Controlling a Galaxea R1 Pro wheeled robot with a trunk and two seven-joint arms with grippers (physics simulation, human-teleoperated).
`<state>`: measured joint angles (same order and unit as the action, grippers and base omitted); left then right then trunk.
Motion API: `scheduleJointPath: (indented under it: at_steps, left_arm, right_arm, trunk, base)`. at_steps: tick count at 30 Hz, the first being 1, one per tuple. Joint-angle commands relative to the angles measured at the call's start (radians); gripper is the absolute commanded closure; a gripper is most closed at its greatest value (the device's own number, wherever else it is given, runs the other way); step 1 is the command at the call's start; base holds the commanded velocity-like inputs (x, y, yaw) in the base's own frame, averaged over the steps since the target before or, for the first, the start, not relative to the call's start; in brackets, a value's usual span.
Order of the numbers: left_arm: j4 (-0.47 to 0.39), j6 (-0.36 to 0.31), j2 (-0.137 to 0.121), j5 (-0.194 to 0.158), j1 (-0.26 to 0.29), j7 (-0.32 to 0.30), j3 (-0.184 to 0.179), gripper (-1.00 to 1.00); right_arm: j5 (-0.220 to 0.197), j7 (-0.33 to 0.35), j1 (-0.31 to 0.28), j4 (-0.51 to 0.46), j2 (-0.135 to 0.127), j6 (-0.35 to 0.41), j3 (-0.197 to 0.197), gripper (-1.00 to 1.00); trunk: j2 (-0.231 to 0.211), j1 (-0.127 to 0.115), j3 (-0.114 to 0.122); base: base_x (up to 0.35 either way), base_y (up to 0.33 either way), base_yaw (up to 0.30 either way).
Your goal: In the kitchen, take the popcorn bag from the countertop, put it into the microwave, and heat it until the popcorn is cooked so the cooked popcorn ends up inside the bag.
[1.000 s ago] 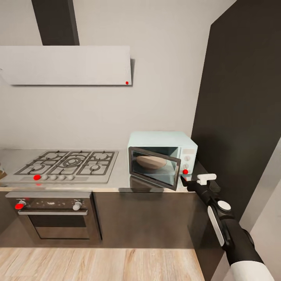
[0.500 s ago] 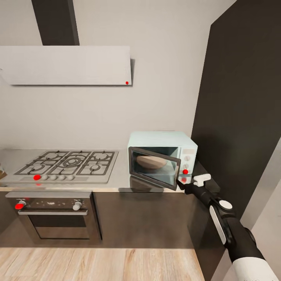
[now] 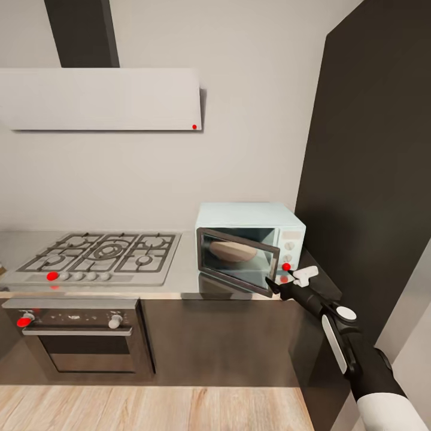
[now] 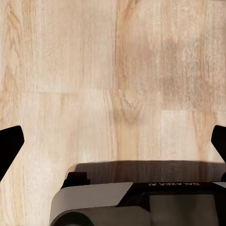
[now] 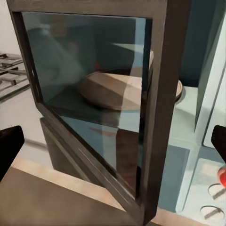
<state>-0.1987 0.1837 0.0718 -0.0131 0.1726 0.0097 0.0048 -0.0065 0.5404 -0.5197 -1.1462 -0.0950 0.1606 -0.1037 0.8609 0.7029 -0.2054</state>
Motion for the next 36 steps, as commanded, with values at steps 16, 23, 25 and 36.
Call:
scheduleJointPath:
  at_steps: [16, 23, 25, 36]
  left_arm:
    - [0.001, 0.003, 0.000, -0.002, 0.001, 0.001, 0.000, -1.00]
    - [0.001, 0.003, 0.000, -0.001, 0.001, 0.001, 0.000, -1.00]
    - [0.001, 0.003, 0.000, -0.002, 0.001, 0.001, 0.000, -1.00]
    - [0.001, 0.003, 0.000, -0.002, 0.001, 0.001, 0.000, -1.00]
  right_arm:
    - [0.000, 0.006, 0.000, -0.001, 0.001, 0.010, -0.001, -1.00]
    - [-0.001, 0.007, 0.000, -0.001, 0.001, 0.010, -0.001, -1.00]
    - [-0.001, 0.007, 0.000, -0.002, 0.001, 0.011, -0.001, -1.00]
    - [-0.001, 0.040, 0.000, -0.001, 0.001, 0.011, -0.001, -1.00]
  trunk:
    - [0.001, 0.000, -0.001]
    - [0.001, 0.000, -0.001]
    - [0.001, 0.000, -0.001]
    - [0.001, 0.000, -0.001]
  base:
    - [0.077, 0.000, 0.000]
    - [0.003, 0.000, 0.000]
    - [0.000, 0.000, 0.000]
    - [0.063, -0.022, 0.000]
